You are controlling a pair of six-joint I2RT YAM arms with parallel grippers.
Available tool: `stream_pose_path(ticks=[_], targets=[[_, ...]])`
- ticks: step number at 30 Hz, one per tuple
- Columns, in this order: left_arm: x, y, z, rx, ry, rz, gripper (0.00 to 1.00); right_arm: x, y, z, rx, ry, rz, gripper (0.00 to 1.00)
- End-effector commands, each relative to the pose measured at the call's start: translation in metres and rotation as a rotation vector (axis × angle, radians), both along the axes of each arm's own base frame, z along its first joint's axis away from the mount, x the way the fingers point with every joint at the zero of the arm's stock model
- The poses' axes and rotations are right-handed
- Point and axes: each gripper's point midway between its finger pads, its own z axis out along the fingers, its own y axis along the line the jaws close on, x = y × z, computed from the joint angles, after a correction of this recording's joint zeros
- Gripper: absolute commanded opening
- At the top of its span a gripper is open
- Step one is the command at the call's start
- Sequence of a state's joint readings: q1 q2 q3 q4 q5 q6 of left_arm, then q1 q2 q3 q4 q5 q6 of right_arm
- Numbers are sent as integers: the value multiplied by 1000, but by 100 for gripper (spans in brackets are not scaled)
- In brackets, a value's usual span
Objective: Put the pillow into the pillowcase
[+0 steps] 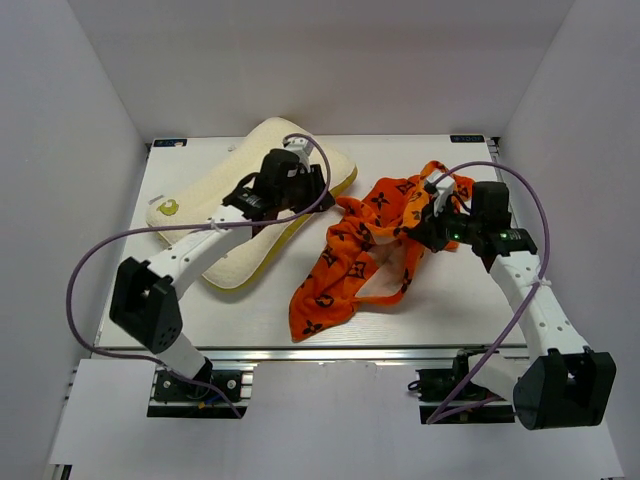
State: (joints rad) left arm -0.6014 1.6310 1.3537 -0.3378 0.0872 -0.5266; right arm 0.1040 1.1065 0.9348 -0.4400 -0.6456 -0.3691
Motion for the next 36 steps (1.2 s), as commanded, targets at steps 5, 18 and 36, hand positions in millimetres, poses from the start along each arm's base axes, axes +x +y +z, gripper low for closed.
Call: stream_pose_path(ticks=[5,18,36], targets=[[-41,-21,9,-79,-16,-271,42,16,23,20,96,0,24,0],[-52,-63,5,-239,47,-394,33,51,31,85,170,-153,1,0],[20,-135,1,-320,43,-299,34,17,40,77,189,-89,74,0]])
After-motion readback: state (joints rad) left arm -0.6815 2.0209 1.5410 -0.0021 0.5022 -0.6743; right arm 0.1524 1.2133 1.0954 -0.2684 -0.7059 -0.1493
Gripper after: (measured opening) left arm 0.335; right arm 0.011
